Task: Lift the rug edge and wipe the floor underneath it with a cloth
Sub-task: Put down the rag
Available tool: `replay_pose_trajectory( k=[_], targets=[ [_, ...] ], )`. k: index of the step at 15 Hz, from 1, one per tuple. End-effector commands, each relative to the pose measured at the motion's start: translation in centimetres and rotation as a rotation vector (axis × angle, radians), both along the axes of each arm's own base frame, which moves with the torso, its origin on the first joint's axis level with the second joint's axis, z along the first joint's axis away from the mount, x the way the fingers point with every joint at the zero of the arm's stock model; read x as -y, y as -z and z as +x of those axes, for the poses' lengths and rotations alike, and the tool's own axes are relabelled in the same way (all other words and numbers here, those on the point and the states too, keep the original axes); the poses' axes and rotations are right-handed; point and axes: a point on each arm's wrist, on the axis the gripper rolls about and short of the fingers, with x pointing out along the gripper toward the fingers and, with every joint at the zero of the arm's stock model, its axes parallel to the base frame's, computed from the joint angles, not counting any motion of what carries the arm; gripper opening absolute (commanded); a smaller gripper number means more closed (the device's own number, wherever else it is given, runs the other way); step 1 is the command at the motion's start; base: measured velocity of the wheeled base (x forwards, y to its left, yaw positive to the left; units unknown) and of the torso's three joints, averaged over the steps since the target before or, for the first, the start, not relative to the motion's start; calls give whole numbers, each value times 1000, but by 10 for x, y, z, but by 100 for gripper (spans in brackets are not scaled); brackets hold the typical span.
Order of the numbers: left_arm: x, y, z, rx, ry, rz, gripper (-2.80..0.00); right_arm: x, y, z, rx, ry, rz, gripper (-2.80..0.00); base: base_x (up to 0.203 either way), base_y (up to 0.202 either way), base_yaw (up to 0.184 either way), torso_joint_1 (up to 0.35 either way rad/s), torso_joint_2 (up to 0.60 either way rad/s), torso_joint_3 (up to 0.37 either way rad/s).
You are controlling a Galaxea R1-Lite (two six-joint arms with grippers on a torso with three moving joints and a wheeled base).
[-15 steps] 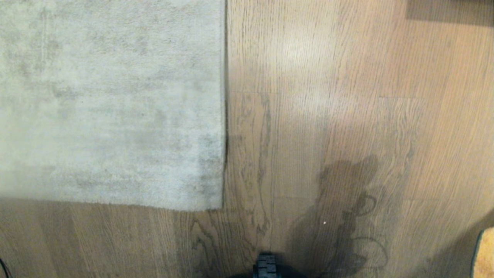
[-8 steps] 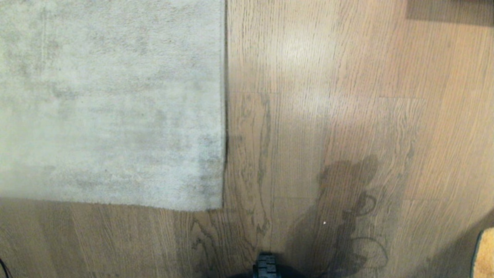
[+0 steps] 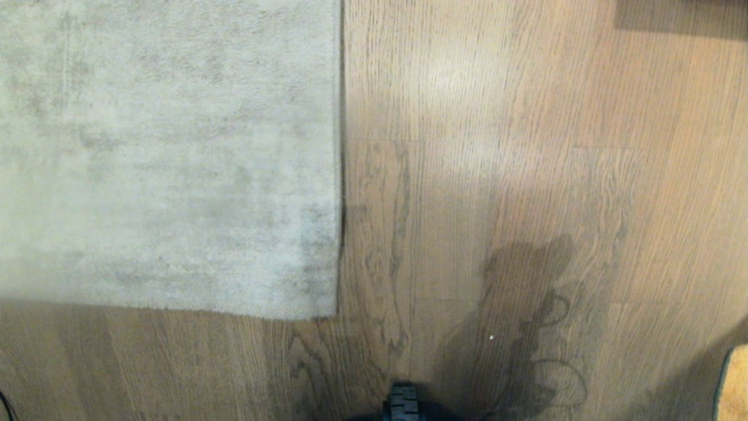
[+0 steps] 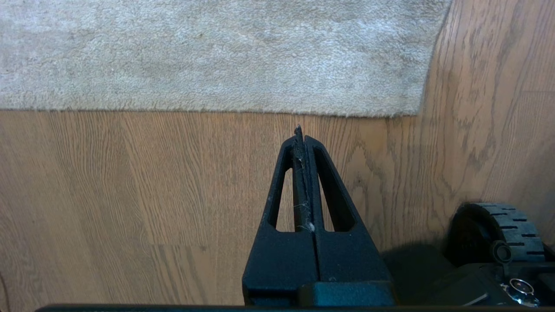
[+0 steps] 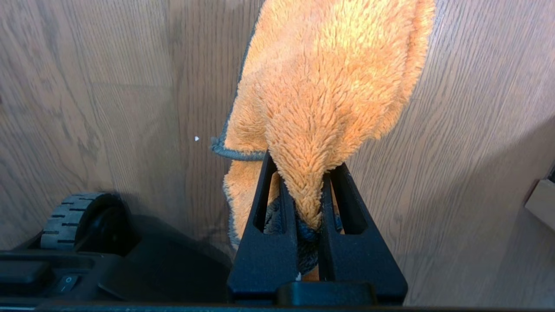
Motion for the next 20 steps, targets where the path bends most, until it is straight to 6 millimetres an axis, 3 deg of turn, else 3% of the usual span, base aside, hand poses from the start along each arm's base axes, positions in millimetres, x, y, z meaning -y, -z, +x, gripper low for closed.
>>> replay_pose_trajectory(
  k=[1,5,8,17,20],
  targets=[
    [0,0,0,0,0,0,-280,0,-11,1,-13,-6,1,-280,0,0,0,0,0,0],
    [0,0,0,0,0,0,-280,0,-42,12,-65,-15,15,-280,0,0,0,0,0,0],
    [0,0,0,0,0,0,-280,0,-67,31,-119,-2,66,-280,0,0,0,0,0,0],
    [0,0,0,0,0,0,-280,4,-106,136,-135,124,135,-280,0,0,0,0,0,0],
    [0,0,0,0,0,0,-280,25,-116,173,-135,276,160,-280,0,0,0,0,0,0]
  ],
)
